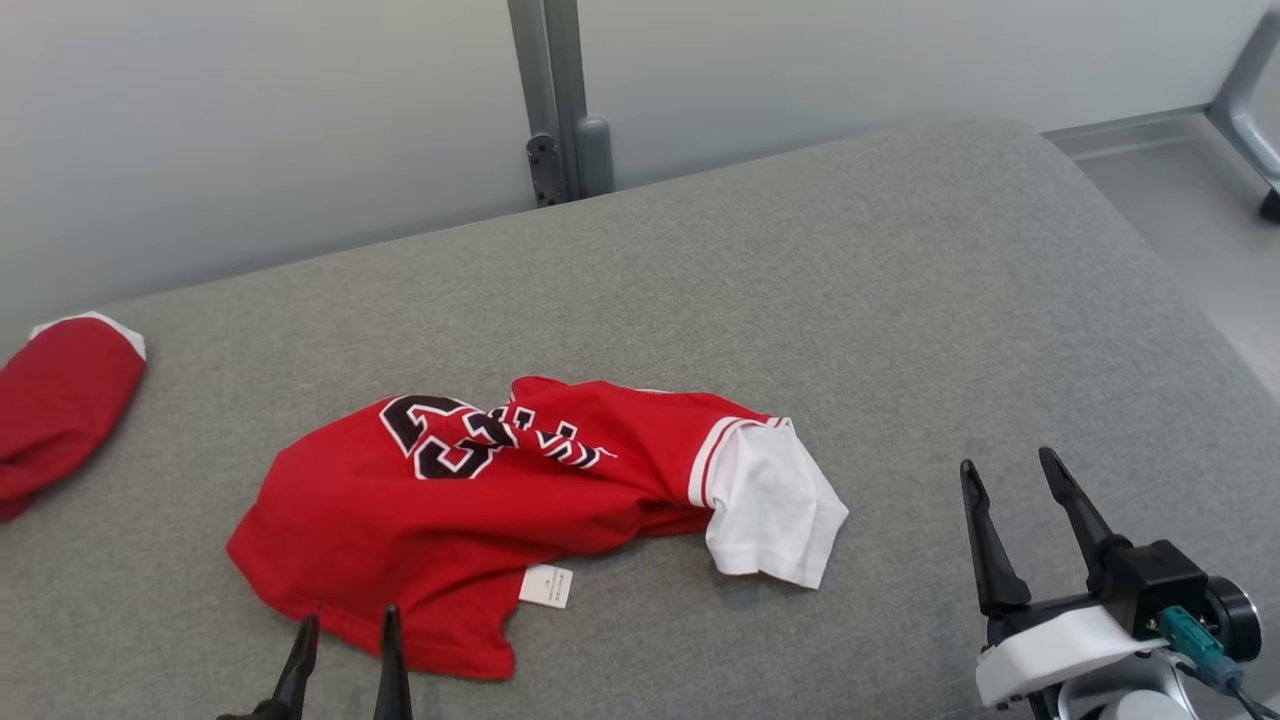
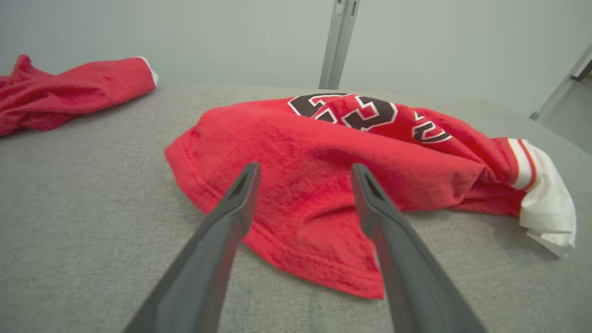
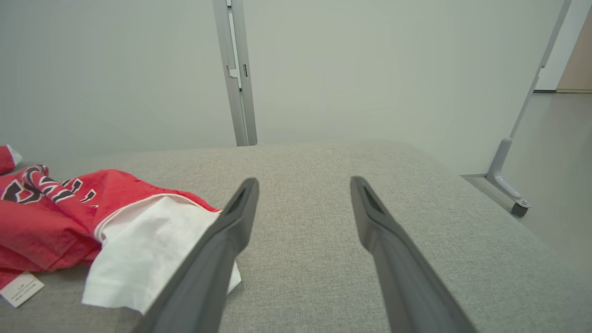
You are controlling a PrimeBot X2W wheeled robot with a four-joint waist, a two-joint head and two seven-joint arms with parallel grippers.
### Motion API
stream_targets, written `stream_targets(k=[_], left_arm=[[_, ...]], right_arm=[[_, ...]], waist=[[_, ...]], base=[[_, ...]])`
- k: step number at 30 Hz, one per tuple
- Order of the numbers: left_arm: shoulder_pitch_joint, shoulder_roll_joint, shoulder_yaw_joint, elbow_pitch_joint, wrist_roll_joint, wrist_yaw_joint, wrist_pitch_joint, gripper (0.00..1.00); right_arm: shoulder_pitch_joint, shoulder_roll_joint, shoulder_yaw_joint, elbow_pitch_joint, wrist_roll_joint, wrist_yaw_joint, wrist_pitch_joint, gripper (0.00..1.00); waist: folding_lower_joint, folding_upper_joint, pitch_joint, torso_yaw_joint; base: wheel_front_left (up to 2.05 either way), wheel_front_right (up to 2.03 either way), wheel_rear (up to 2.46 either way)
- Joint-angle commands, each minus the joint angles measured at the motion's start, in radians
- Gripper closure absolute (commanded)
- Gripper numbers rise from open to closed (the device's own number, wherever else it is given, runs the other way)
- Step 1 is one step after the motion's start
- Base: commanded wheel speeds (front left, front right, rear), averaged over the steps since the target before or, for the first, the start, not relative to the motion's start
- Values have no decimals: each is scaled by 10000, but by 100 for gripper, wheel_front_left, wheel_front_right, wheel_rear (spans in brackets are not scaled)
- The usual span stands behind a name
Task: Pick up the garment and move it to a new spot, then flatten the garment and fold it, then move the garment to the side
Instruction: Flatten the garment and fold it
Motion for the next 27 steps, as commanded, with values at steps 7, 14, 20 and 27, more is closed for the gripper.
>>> stream_targets(k=[7,14,20,27], left_arm=[[933,-1027,2032,321,1351,-891,-61,0],[1334,-1817,3550,451,2230,-2099,-62,0],[1206,-1999,4021,575,2545,-2932,-63,0],[1215,-2031,3968,617,2539,-3266,-62,0]], right_arm=[[585,-86,-267,110,-51,1,-31,0],[802,-41,-455,208,-154,1,-31,0],[891,19,-498,278,-255,1,-31,0],[812,56,-419,294,-291,1,-31,0]], waist=[[0,0,-687,619],[0,0,-874,678],[0,0,-941,783],[0,0,-969,885]], base=[[0,0,0],[0,0,0],[0,0,0],[0,0,0]])
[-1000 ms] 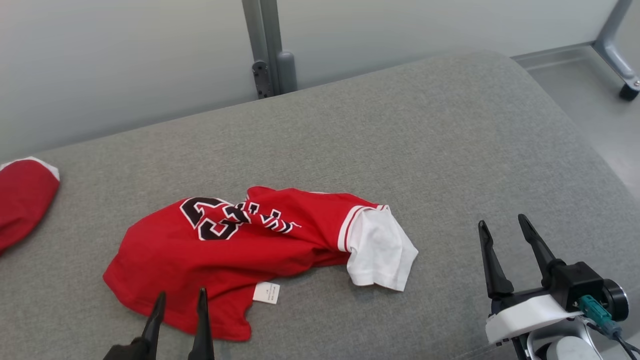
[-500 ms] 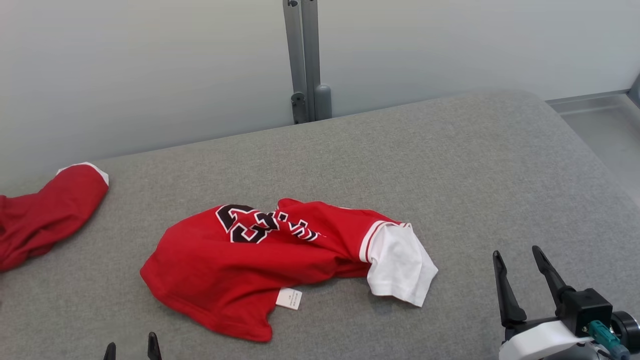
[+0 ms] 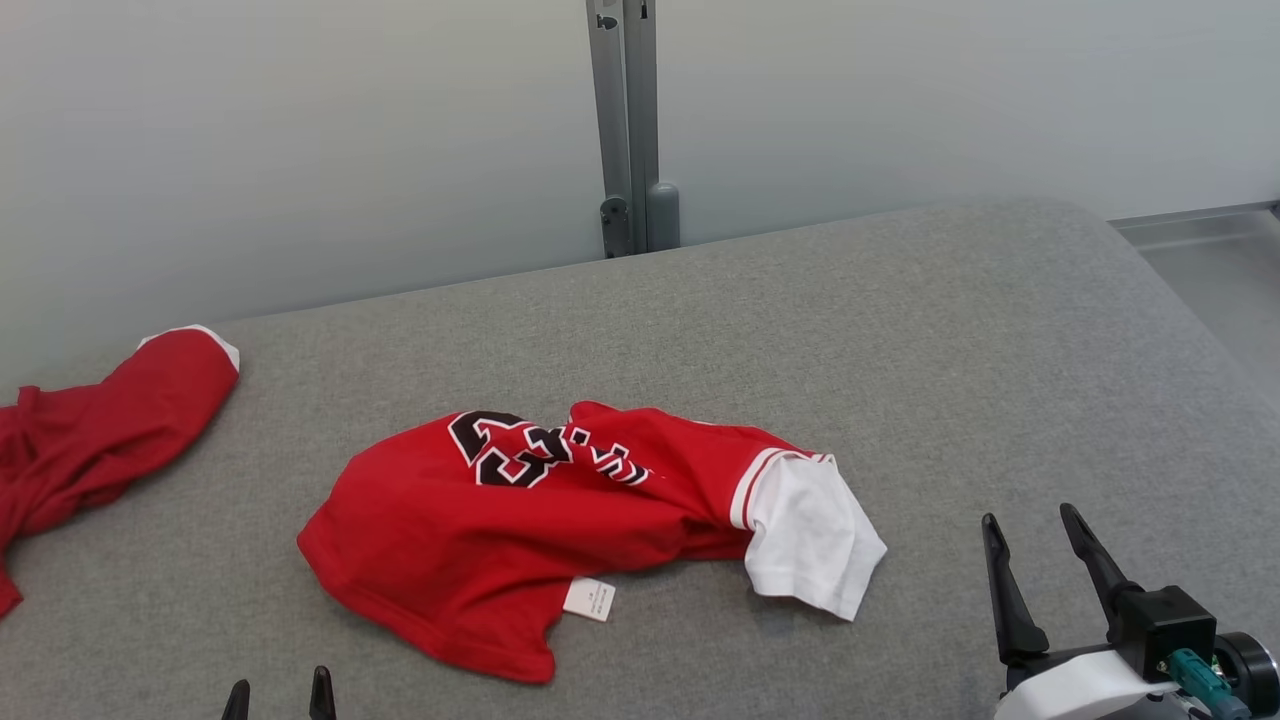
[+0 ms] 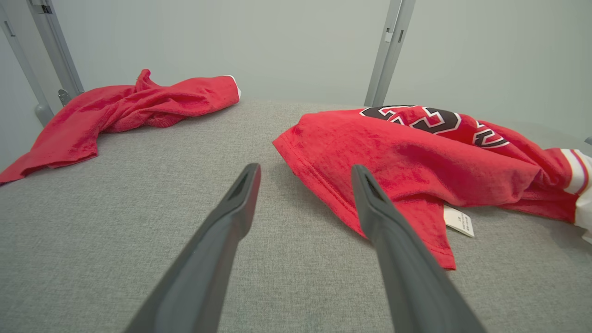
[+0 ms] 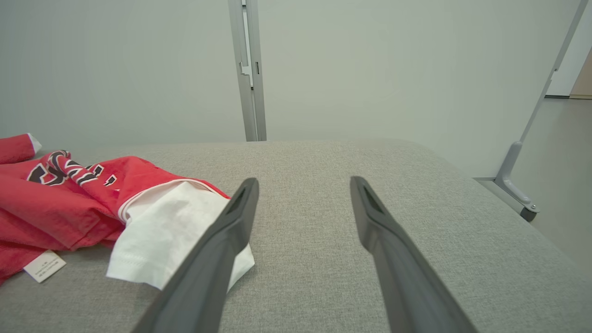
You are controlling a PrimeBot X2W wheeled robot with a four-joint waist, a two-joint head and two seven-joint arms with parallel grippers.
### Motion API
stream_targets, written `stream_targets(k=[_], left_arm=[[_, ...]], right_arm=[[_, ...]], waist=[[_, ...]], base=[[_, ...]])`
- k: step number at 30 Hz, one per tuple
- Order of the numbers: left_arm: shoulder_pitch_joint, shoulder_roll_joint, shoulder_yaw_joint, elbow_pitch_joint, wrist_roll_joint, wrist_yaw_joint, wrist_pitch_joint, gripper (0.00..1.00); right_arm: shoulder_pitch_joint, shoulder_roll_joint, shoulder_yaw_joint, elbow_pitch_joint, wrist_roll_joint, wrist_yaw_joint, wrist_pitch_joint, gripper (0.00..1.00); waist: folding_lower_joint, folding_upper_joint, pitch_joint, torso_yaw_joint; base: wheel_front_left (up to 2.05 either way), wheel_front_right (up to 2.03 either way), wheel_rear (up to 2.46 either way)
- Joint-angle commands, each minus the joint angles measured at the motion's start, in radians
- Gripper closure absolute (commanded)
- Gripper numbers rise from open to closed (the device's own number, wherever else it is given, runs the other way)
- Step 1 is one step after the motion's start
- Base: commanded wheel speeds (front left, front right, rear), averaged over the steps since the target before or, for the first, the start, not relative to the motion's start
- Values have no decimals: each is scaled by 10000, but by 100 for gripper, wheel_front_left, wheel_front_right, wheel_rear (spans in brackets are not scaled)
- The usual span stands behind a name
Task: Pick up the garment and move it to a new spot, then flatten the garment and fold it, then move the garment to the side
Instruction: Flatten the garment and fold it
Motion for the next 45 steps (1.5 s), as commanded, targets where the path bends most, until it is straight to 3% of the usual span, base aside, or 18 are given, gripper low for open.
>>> stream_targets(k=[1,28,31,34,39,45], left_arm=[[-32,-12,-25,18,-56,-42,-31,0],[-239,-10,-460,-230,216,-114,-32,0],[-246,106,-964,-73,340,-115,-31,0],[-548,296,-1559,319,250,-101,171,0],[-1284,359,-2629,750,109,-101,1442,0],[-2063,228,-3655,1183,-26,-102,2418,0]], right_arm=[[17,-1,20,26,-42,1,-31,0],[-417,-56,501,12,190,1,-31,0],[-530,-125,864,750,348,1,7,0],[-1032,-244,1316,1386,562,2,1205,0],[-1506,-252,1907,1776,1227,-1,3202,0],[-1674,-57,2020,1648,1459,1,4174,0]], waist=[[0,0,4,23],[0,0,-13,485],[0,0,-21,432],[0,0,70,387],[0,0,377,409],[0,0,687,456]], base=[[0,0,0],[0,0,0],[0,0,0],[0,0,0],[0,0,0],[0,0,0]])
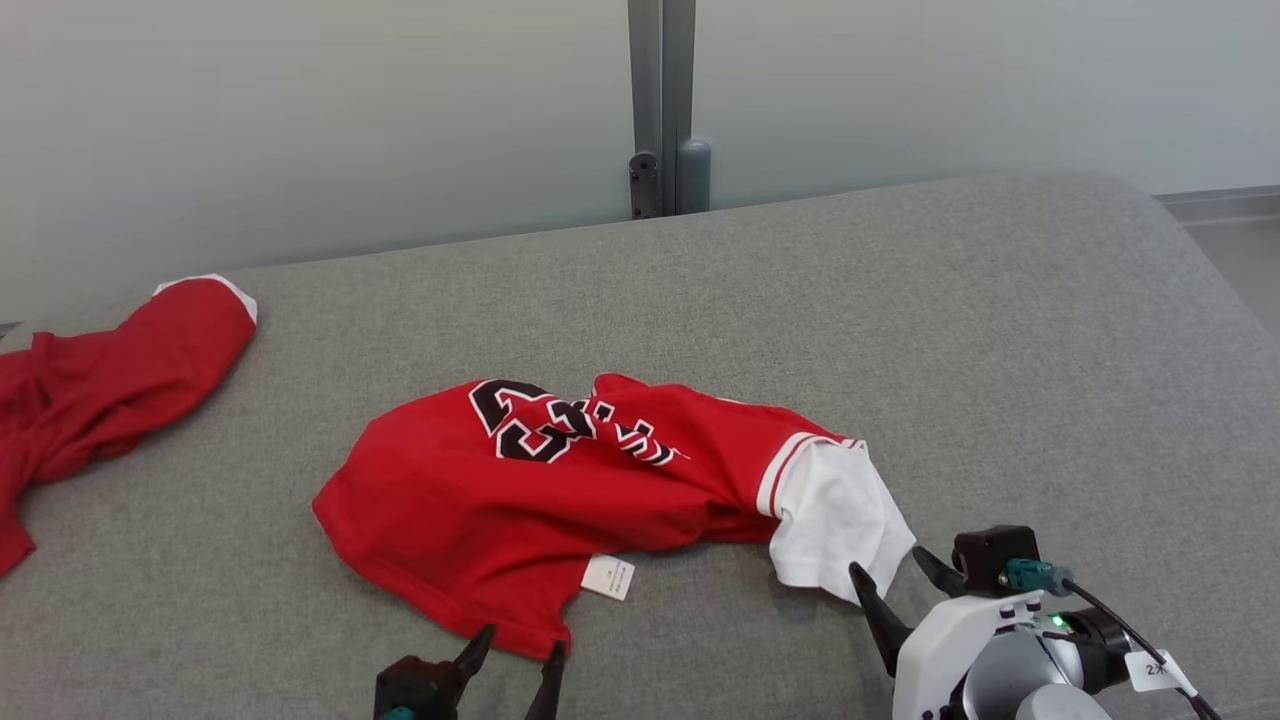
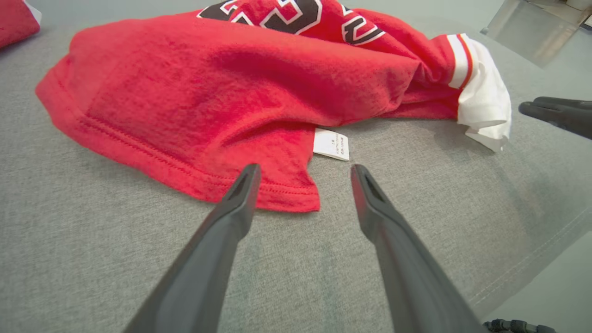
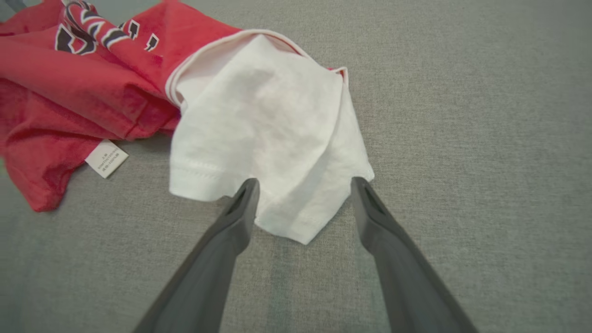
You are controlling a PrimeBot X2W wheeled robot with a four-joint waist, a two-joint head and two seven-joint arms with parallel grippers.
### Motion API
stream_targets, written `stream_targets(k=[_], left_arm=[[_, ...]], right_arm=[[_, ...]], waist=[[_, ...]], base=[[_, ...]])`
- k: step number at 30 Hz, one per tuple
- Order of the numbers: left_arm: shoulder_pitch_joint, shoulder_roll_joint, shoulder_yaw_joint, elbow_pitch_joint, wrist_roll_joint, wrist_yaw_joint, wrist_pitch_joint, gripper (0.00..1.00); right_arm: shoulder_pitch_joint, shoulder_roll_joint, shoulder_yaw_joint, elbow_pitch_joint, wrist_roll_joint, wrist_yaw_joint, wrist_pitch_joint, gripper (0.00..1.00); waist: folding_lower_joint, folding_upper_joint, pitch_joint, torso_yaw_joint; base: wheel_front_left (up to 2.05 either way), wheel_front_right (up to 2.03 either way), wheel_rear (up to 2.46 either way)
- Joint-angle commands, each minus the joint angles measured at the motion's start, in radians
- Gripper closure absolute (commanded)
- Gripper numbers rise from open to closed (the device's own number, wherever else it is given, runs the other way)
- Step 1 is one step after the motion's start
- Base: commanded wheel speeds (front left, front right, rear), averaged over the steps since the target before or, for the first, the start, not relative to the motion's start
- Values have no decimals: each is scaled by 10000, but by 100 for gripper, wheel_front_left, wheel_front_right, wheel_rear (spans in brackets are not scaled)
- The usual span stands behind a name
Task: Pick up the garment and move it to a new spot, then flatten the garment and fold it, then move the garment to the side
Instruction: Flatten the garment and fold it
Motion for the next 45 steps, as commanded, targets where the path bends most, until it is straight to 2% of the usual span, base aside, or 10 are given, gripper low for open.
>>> stream_targets(k=[1,25,26,27,28,30,31,35,39,45], left_arm=[[-250,-18,-69,67,-2,12,-9,0],[-1939,-68,-832,1470,267,280,840,0],[-2028,-49,-849,1635,302,320,940,0],[-2115,-54,-829,1841,246,371,1051,0],[-2184,-47,-814,2041,243,402,1106,0],[-2241,20,-842,2444,238,392,1199,79],[-2220,24,-854,2631,149,362,1293,100],[-1859,96,-769,2583,-208,260,1167,100],[-1231,395,-262,1099,-902,225,1203,100],[507,1188,829,-3272,-2261,396,2281,100]], right_arm=[[-88,8,15,-108,40,1,57,0],[-875,241,159,-103,169,1,296,0],[-924,243,194,-39,223,1,332,18],[-994,244,268,28,222,1,377,66],[-1052,245,329,69,311,1,366,93],[-1109,232,361,184,464,1,318,100],[-1117,236,367,190,544,1,258,100],[-753,223,32,-177,960,1,107,100],[58,141,-294,-1614,1481,1,534,100],[1746,-467,-1165,-5981,5354,2,2005,100]], waist=[[0,0,129,25],[0,0,1920,45],[0,0,2000,49],[0,0,2079,49],[0,0,2140,43],[0,0,2184,26],[0,0,2164,12],[0,0,1848,-20],[0,0,1472,-37],[0,0,938,-247]], base=[[0,0,0],[0,0,0],[0,0,0],[0,0,0],[0,0,0],[0,0,0],[0,0,0],[0,0,0],[0,0,0],[0,0,0]])
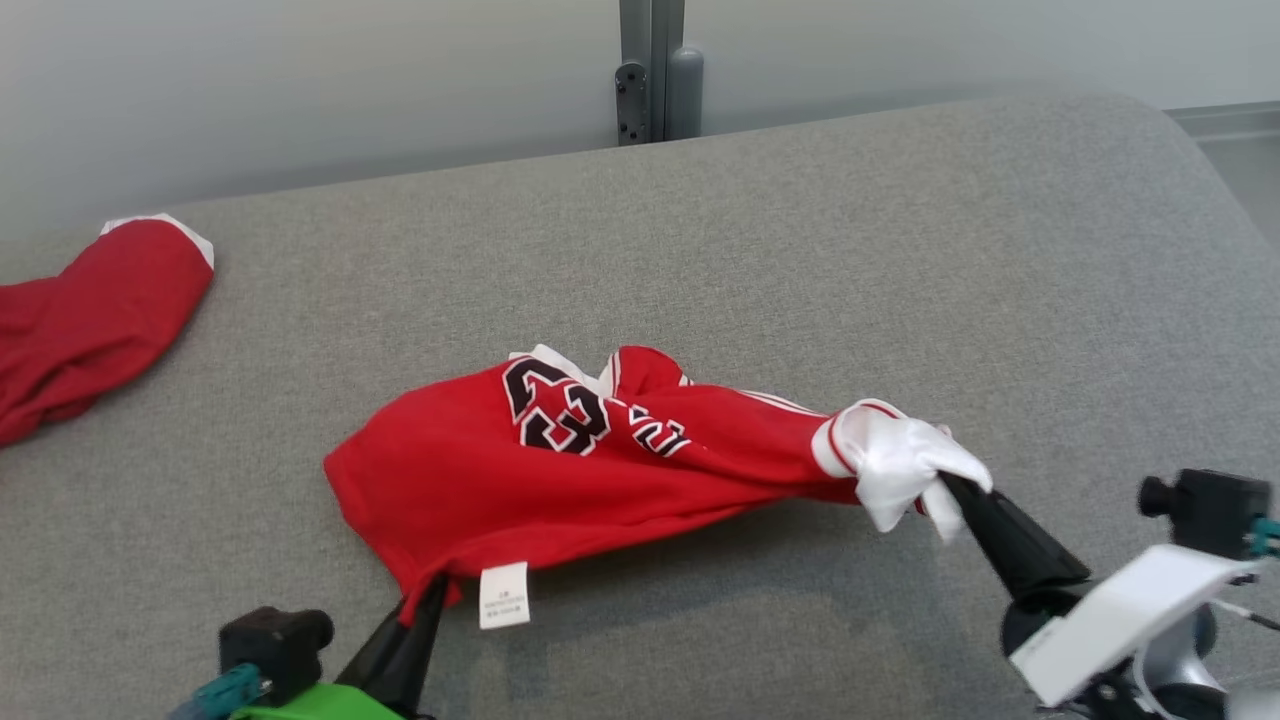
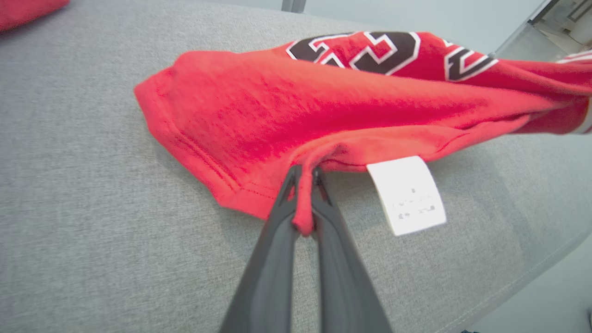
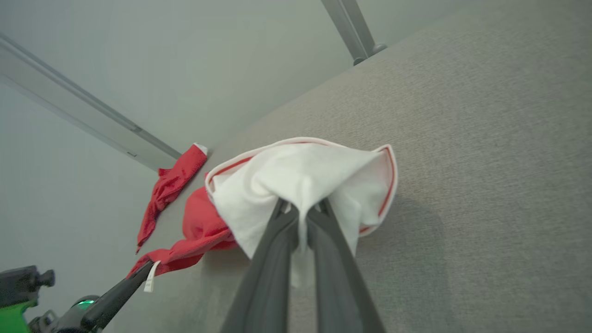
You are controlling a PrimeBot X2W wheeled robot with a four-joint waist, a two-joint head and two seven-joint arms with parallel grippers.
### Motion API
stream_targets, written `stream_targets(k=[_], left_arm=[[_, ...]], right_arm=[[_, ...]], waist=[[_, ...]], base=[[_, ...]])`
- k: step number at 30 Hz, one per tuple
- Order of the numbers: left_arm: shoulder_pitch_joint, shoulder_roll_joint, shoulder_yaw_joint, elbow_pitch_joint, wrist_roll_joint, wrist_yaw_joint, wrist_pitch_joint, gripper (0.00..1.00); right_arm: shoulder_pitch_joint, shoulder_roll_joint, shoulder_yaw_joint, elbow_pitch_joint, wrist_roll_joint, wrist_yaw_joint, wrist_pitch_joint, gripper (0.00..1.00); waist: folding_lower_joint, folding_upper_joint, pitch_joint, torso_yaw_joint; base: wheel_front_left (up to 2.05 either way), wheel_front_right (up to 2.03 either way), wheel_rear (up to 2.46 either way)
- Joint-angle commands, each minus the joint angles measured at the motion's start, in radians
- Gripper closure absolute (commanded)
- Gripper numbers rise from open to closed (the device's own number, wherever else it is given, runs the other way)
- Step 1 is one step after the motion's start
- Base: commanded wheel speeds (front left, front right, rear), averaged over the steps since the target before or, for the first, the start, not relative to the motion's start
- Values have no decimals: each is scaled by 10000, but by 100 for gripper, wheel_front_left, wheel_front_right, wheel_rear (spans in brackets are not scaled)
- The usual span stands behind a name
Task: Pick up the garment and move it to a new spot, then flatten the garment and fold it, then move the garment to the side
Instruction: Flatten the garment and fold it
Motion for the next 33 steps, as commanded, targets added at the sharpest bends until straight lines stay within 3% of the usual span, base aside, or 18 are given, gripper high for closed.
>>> stream_targets(k=[1,6,12,26,33], left_arm=[[360,238,264,-940,-254,123,288,100],[1002,807,1121,-4161,-866,587,1316,100],[1279,988,1812,-5998,-1373,1004,1851,100],[1253,1361,3797,-7208,-2113,1451,1809,100],[-29,2218,4075,-7080,-2846,1090,2478,100]], right_arm=[[388,-268,-431,-790,802,2,325,100],[1125,-674,-2399,-2711,3384,4,1481,100],[1140,-575,-4123,-3393,5325,1,2332,100],[924,-785,-6110,-3623,7384,-17,3521,100],[-98,-1082,-6032,-3416,7679,-18,3868,100]], waist=[[0,0,-345,-196],[0,0,-747,-458],[0,0,-891,-815],[0,0,-166,-1511],[0,0,619,-1668]], base=[[0,0,0],[0,0,0],[0,0,0],[0,0,0],[0,0,0]])
